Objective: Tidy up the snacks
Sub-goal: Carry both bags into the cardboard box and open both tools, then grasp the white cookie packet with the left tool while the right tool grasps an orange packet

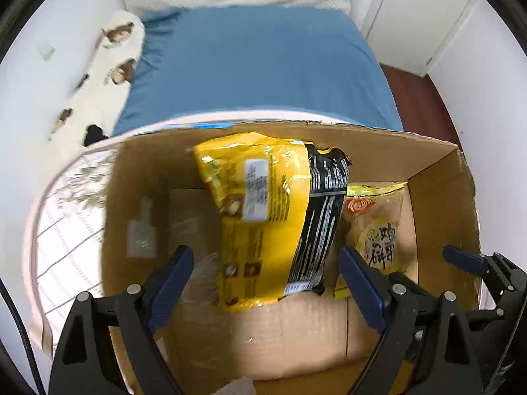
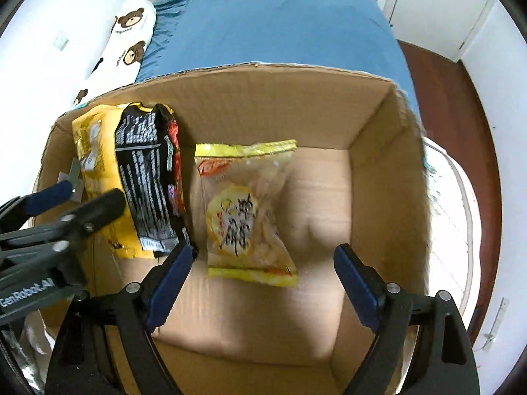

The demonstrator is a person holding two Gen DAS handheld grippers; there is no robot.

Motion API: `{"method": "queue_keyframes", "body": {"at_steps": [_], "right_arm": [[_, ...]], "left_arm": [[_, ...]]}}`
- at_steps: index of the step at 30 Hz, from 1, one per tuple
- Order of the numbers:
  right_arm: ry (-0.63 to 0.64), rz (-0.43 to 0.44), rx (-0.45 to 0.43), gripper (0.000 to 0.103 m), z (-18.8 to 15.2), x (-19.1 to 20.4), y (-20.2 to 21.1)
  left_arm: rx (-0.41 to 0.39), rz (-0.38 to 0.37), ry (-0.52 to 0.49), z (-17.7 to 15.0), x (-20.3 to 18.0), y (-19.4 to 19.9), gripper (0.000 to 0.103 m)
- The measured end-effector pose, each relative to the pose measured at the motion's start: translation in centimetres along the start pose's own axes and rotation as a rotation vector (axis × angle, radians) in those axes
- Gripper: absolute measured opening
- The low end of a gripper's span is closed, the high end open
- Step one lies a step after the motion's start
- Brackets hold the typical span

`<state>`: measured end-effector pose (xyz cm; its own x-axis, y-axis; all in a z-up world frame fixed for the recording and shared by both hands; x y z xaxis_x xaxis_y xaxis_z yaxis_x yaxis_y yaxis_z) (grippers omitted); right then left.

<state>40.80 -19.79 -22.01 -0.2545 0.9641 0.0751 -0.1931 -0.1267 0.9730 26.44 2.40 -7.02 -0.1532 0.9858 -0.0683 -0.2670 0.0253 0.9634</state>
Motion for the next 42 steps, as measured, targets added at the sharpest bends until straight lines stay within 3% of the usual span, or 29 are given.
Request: {"method": "queue_keyframes", "body": {"at_steps": [4,14,21,26,32,37,42], "right_arm": [[0.000,-0.024,-0.046,0.090,-2.5,1.2,3.3],[0.019,-0.099,-0.193,0.090,-3.6,4.8,8.7],[0.006,-0.095,-0.263,0.090,-5.9,6.2,12.5],[-0.012,-0.053,-0.267,0.090,-8.7,7.0,13.6],[-0.041,0.018,-0.178,0.090,-13.4,7.2,10.1],[-0.043,0.076,-0.044,0.090,-17.3,6.8,4.0],[-0.012,0.041,0.044,0.090,-18.9,6.5,-2.1]], "left_arm": [[-0.058,0.000,0.010,-0.4,0.5,1.0,0.090],[-0.227,-0.002,-0.011,-4.4,2.0,7.7,0.090],[-0.291,-0.020,0.003,-7.2,3.0,11.5,0.090],[-0.289,-0.032,0.029,-9.5,4.0,12.7,0.090],[-0.201,0.026,0.015,-13.7,6.4,10.1,0.090],[-0.037,0.110,0.060,-18.0,11.5,4.7,0.090],[0.110,0.166,0.163,-21.7,17.1,-0.1,0.090]]}}
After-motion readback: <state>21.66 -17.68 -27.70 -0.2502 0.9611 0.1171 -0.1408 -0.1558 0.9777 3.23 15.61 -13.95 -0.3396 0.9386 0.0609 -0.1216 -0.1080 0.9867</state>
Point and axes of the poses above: each gripper's, at about its wrist camera, not at the fingertips, and y roughly against the way its jaws point, x to its left, z to its top, the point moved 2 cm from there along -y, roughly the way its jaws point, and after that the axes turned 13 degrees about y, right-handed, at the moved point
